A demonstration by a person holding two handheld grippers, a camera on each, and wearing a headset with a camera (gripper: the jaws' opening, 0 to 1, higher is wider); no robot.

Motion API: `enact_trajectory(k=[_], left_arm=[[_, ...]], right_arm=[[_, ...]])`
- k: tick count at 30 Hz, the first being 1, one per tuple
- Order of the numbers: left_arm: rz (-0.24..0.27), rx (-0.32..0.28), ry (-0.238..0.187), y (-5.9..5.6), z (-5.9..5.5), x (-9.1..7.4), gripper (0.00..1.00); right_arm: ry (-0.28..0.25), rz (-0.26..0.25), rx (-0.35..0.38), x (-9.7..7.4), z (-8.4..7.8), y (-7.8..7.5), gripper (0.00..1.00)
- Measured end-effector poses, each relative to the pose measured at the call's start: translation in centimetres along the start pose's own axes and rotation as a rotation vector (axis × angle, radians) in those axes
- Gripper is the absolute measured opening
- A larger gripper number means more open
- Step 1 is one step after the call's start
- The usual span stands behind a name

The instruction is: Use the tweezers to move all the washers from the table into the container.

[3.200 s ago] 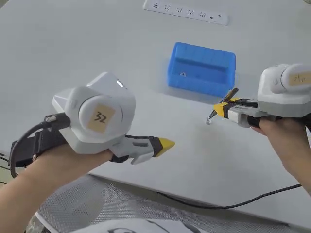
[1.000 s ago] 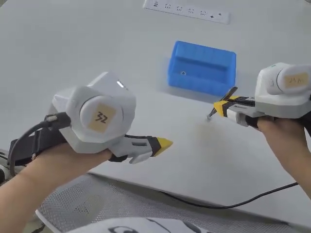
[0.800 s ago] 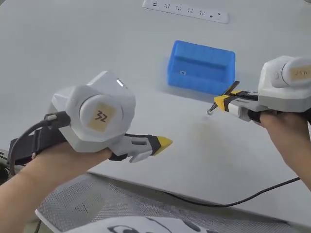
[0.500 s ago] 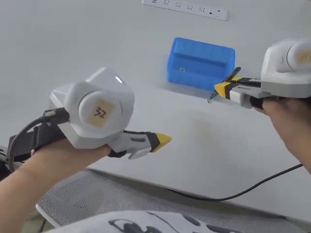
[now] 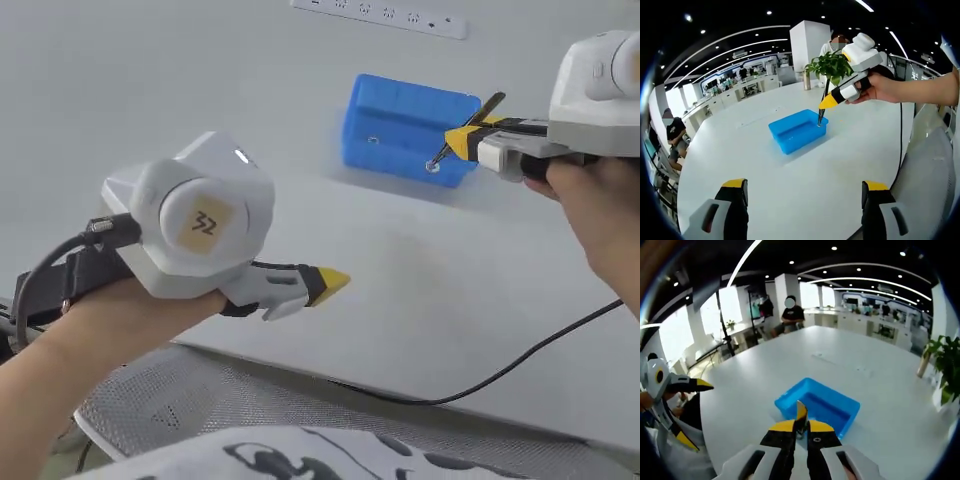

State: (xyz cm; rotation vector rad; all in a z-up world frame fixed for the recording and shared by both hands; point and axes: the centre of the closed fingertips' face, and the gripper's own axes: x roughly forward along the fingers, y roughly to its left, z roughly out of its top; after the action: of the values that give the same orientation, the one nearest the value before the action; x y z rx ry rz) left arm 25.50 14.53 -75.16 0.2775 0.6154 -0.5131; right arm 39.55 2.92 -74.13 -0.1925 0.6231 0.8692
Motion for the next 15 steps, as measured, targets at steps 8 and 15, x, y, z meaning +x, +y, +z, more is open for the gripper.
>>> enact_trajectory(k=[8,15], left_arm=[[-0.003,-0.002,0.0,-0.1,0.0,0.0,0.97],[0.0,-0.002,-0.001,0.0,0.2,0.0,0.97]], right_arm=[[-0.024,-0.046,0.005,0.8,1.5,-1.9,0.04],[0.006,-0.095,0.005,2.4,0.4,-3.6,0.04]])
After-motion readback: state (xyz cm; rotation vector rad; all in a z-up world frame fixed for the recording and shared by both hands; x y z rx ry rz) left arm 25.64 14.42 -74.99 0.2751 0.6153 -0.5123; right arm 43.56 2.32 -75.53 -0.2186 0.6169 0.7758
